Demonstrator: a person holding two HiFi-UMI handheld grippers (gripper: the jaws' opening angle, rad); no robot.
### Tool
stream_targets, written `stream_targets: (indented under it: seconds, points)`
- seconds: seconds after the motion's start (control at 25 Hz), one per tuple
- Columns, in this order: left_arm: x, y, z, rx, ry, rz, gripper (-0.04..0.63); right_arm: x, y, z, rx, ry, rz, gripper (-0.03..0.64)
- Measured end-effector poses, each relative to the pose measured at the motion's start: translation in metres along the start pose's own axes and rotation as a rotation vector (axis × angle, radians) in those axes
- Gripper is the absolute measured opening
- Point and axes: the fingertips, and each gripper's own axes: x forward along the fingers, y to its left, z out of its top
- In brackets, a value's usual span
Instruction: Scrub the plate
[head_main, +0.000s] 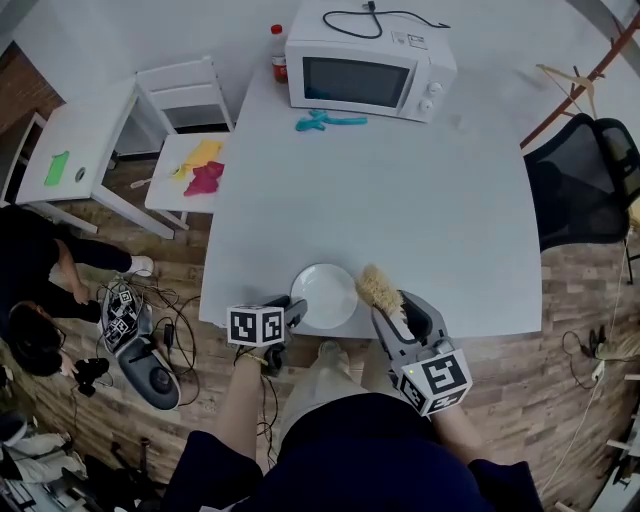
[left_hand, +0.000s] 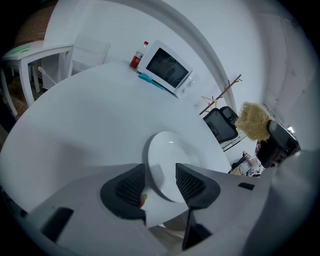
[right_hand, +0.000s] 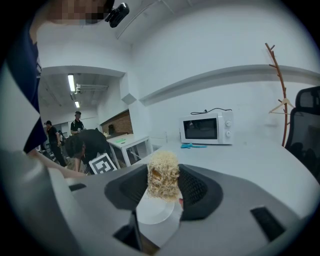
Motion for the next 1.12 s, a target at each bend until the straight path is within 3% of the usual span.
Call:
stream_targets:
  seconds: [0.12, 0.32, 0.8, 1.12]
  points:
    - [0.005, 0.0, 0.003, -0.033, -0.002, -0.01, 0.182, 0.003, -0.004, 0.0, 0.001, 0.005, 0.005, 0.184]
    - [0.007, 0.009, 0.005, -0.042, -0.009, 0.039, 0.072, 0.004, -0.01, 0.006, -0.021, 0.005, 0.021, 0.184]
    - [-0.021, -0.023, 0.027, -0.089, -0.206, -0.004, 0.037, 0.011, 0.003, -0.009, -0.053, 0.032, 0.09, 0.184]
    - [-0.036, -0.037, 0.03, -0.065, -0.244, 0.019, 0.032, 0.027, 0.01, -0.035, -0.008, 0.08, 0.135, 0.184]
